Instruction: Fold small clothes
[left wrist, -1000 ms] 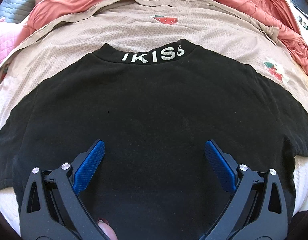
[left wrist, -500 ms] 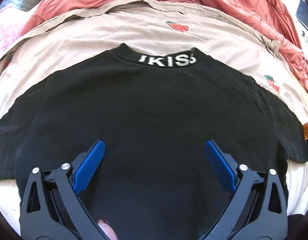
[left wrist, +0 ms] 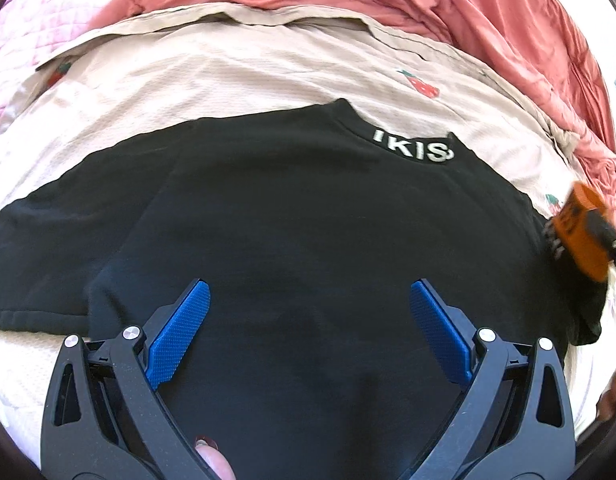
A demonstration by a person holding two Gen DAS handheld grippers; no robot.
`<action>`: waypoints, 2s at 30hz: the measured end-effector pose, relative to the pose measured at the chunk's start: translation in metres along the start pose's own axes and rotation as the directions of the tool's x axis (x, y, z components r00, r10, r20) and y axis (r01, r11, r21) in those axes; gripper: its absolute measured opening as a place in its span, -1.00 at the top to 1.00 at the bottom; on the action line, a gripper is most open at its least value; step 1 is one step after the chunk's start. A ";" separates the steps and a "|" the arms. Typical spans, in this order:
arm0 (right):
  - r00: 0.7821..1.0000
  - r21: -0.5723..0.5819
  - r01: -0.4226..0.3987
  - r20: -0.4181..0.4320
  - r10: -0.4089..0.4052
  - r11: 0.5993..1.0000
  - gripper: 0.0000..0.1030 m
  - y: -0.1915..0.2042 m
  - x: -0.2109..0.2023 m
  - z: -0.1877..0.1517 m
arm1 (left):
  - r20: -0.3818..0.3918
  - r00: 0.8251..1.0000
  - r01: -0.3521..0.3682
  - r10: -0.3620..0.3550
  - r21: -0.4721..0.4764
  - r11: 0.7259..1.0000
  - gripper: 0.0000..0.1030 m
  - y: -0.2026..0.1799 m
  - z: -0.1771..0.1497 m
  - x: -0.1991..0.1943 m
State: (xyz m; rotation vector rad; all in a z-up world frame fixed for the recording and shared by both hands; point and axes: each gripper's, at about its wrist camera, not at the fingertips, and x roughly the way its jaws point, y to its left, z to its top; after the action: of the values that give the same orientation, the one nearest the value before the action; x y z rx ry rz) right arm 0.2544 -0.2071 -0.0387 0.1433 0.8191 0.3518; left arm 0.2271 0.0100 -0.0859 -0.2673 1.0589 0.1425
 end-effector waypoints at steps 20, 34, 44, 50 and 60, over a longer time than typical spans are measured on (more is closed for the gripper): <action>0.986 0.182 0.097 0.113 -0.119 0.978 0.16 -0.098 -0.035 -0.006 | -0.228 0.887 0.397 -0.402 -0.072 0.915 -0.47 -0.109 -0.002 0.035; 0.978 0.217 0.142 0.122 -0.171 0.966 0.16 -0.108 -0.034 -0.007 | -0.130 0.941 0.322 -0.313 0.052 0.945 0.95 -0.126 0.025 0.017; 0.977 0.182 0.153 0.120 -0.177 0.971 0.16 -0.100 -0.031 -0.009 | 0.161 0.973 0.154 -0.163 0.067 0.986 0.96 -0.041 0.062 -0.065; 0.979 0.107 0.166 0.101 -0.177 0.980 0.16 -0.085 -0.022 -0.011 | 0.114 0.990 0.079 -0.079 0.007 0.997 1.00 0.007 0.061 -0.050; 0.995 -0.130 0.097 -0.012 -0.100 0.987 0.16 -0.030 0.017 -0.033 | 0.011 1.000 -0.001 0.001 -0.036 0.999 1.00 0.050 0.043 -0.008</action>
State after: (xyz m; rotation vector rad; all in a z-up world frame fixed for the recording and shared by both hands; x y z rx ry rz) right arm 0.2485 -0.2293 -0.0799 -0.0210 0.8162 0.3119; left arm 0.2469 0.0708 -0.0663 -0.2985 1.0459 0.1641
